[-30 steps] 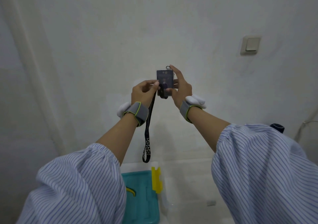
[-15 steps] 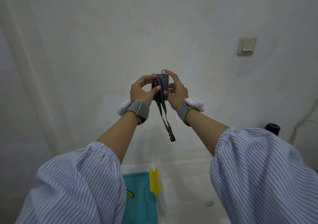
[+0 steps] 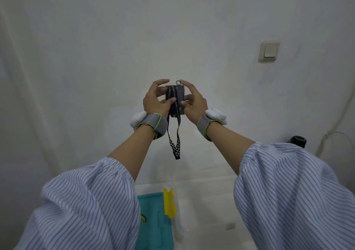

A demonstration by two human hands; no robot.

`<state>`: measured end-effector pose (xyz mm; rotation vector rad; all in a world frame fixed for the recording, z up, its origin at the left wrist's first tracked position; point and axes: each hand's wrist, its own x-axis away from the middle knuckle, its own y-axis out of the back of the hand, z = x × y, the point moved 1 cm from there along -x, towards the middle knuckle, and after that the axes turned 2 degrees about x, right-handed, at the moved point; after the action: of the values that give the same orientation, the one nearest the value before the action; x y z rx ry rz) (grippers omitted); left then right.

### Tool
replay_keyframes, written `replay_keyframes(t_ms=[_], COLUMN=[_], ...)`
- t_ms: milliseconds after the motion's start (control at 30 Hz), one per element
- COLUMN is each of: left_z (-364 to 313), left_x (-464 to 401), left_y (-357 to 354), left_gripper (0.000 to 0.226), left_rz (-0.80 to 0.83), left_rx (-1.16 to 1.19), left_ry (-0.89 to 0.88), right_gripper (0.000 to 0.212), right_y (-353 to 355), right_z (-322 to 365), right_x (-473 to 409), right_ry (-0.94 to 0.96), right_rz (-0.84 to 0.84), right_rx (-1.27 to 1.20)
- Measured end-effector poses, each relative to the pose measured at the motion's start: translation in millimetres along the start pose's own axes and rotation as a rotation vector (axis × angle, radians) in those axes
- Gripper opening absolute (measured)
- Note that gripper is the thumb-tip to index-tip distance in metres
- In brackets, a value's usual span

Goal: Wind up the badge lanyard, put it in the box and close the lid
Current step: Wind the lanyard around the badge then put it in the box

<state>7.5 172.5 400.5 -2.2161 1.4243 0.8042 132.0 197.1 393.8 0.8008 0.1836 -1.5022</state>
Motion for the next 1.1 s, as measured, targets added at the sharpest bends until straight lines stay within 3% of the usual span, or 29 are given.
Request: replay_keyframes(t_ms=[300, 733, 1100], left_z=[2, 6, 10], left_x=[0, 6, 8], left_y=[0, -2, -6], left_gripper=[0.055, 0.062, 0.052], left_rz=[0.0, 0.084, 0.129], left_rx=[-0.001, -0.165, -0.163], left_ry=[-0.007, -0.161, -0.276], right_gripper=[0.039, 0.035, 0.032], right_y=[-3, -3, 1], right_z=[-2, 6, 7], right_x=[-5, -6, -6], right_ry=[0.05, 0.063, 0.034], right_rz=[-0.079, -0.157, -0.182], right_rx=[-0.023, -0.004, -0.039])
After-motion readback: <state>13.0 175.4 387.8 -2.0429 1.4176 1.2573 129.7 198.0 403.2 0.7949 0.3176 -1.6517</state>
